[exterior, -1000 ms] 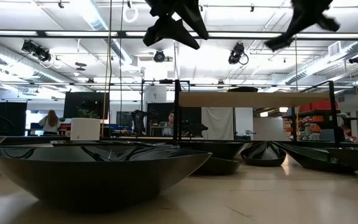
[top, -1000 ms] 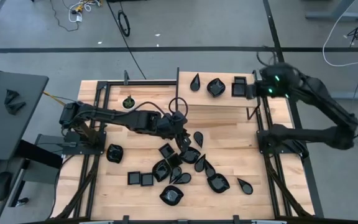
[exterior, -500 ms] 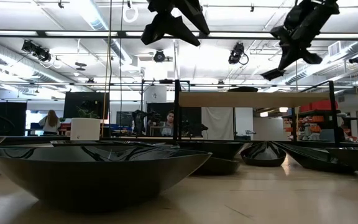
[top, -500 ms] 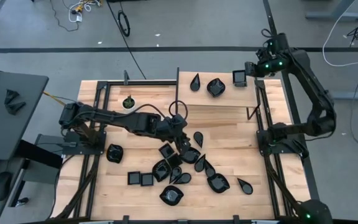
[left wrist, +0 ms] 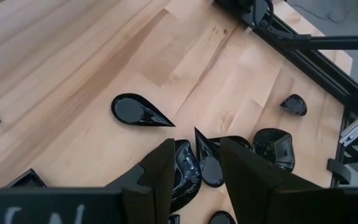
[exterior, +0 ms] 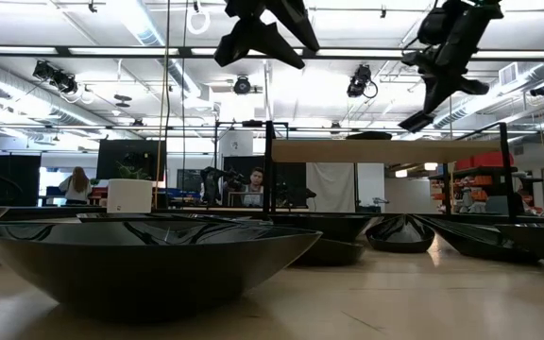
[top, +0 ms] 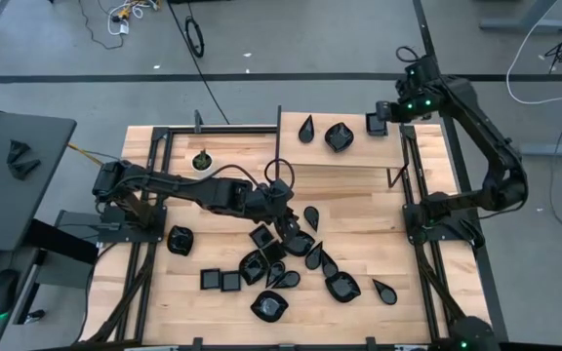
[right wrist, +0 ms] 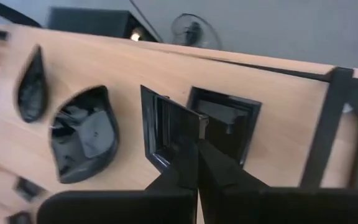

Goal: Pick & Place Mini shaped plates
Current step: Stack the square plate on top of the square plate on the shelf

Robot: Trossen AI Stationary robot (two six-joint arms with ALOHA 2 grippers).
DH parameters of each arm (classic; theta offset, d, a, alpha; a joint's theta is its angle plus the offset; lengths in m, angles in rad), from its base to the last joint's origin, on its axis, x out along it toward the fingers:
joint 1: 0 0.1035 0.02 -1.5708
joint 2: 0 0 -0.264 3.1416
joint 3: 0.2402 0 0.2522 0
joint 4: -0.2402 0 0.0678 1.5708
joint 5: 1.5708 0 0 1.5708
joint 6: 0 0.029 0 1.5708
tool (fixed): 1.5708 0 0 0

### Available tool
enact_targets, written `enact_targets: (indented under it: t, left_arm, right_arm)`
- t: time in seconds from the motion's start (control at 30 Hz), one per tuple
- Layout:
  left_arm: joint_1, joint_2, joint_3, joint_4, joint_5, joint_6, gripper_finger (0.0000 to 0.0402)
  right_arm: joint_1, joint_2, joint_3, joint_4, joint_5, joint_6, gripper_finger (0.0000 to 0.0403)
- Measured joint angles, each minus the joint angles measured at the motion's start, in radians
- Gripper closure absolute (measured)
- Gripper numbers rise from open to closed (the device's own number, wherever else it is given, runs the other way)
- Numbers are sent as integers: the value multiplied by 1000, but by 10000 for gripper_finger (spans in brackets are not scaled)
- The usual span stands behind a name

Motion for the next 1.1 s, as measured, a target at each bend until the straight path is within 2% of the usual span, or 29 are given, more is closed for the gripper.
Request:
enact_targets:
  t: [0.17,0.47,0.97,1.1]
  left_arm:
    - [3,0,0,0,36,0,269]
    - [55,-52,-1,-12,262,21,272]
    - [260,-271,0,-19,467,322,285]
    - [320,-307,1,-22,515,379,285]
  right_arm:
    - [42,2,13,-8,108,31,403]
    - [84,50,13,-22,233,73,403]
    - [33,58,13,-77,50,133,403]
    - [24,58,13,-100,29,139,403]
